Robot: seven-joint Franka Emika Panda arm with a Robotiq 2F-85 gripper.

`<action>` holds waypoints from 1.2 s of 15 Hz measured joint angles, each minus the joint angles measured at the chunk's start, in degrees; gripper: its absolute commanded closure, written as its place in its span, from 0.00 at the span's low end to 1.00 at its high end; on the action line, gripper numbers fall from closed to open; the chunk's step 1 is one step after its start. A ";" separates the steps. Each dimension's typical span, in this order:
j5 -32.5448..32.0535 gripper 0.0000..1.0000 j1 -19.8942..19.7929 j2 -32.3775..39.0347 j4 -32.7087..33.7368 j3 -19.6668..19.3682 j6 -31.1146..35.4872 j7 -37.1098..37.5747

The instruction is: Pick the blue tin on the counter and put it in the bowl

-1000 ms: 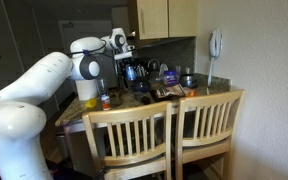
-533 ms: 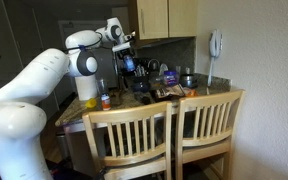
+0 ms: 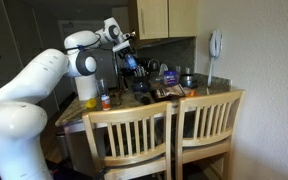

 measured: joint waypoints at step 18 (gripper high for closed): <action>-1.16 0.43 -0.98 4.01 -0.59 -1.82 -2.04 2.96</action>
